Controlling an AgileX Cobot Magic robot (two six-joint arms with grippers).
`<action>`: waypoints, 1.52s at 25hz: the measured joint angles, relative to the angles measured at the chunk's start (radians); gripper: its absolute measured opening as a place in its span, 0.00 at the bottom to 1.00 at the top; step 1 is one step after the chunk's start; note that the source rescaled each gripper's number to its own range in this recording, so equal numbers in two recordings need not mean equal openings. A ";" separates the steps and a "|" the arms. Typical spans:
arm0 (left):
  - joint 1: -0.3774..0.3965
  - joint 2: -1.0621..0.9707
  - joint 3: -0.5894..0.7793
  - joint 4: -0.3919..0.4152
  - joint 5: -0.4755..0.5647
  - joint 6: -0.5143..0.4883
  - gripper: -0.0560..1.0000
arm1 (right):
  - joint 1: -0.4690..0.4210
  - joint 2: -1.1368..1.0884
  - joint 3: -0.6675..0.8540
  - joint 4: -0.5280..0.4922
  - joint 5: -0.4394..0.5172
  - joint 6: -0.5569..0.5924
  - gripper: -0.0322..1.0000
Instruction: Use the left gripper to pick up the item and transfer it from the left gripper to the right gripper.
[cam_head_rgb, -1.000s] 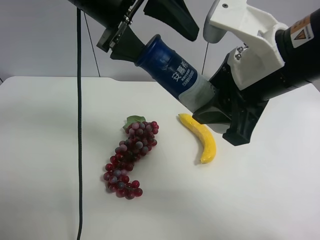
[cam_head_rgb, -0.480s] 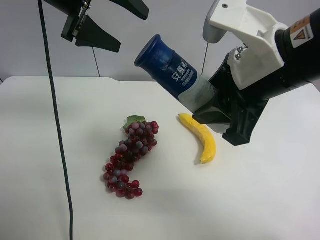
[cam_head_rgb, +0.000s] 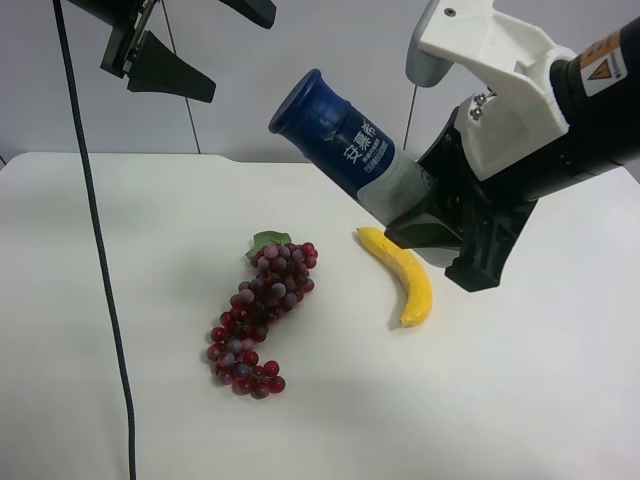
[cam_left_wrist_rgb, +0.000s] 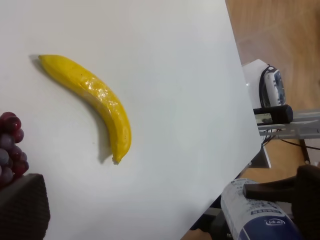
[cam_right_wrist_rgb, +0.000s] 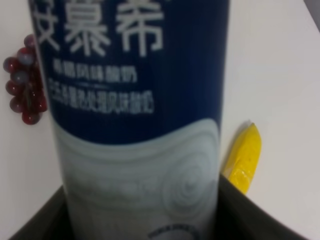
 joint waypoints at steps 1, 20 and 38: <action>0.005 0.000 0.000 0.000 0.001 0.001 0.99 | 0.000 0.000 0.000 0.000 0.000 0.000 0.03; 0.423 -0.272 0.000 0.058 0.152 0.082 0.99 | 0.000 0.000 0.000 0.000 0.000 0.000 0.03; 0.424 -0.745 0.001 0.449 0.158 0.169 0.99 | 0.000 0.000 0.000 0.001 0.000 0.000 0.03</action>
